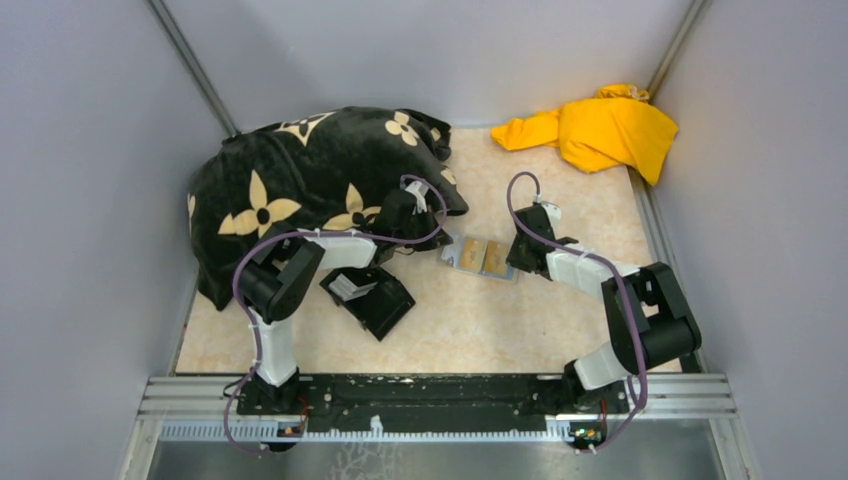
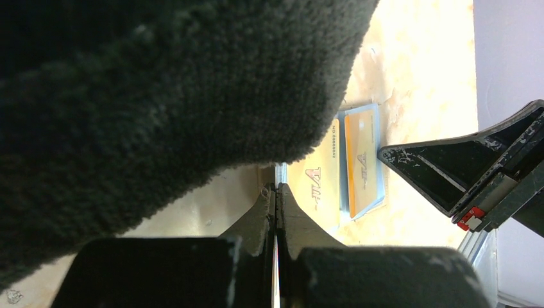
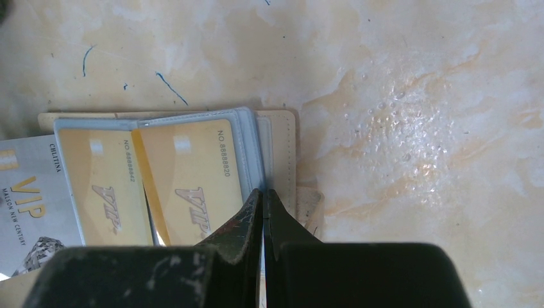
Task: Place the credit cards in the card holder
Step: Turn over the card slot at the center of the board.
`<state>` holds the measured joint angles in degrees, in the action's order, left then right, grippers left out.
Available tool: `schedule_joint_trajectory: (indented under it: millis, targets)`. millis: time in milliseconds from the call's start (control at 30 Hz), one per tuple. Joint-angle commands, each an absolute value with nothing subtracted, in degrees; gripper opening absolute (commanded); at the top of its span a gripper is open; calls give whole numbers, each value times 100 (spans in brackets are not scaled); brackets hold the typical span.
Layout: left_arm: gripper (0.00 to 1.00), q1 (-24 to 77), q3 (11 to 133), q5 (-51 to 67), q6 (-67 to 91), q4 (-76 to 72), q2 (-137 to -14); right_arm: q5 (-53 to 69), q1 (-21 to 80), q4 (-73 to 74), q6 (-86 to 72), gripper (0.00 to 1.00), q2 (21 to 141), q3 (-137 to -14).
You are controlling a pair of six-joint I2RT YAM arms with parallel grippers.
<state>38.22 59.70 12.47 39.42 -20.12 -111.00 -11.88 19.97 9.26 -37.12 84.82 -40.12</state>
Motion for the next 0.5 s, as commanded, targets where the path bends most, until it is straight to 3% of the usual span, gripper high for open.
schedule_joint_trajectory:
  millis: [0,467]
  targets:
    - [0,3867,5864,1275,3973,-2132,-10980,-1104,1952,885,-3719,0,8701,-3814]
    - [0,3867,5940,1186,3946,-1886,-10761,-1079,1952,861,-3720,0,8736,-3814]
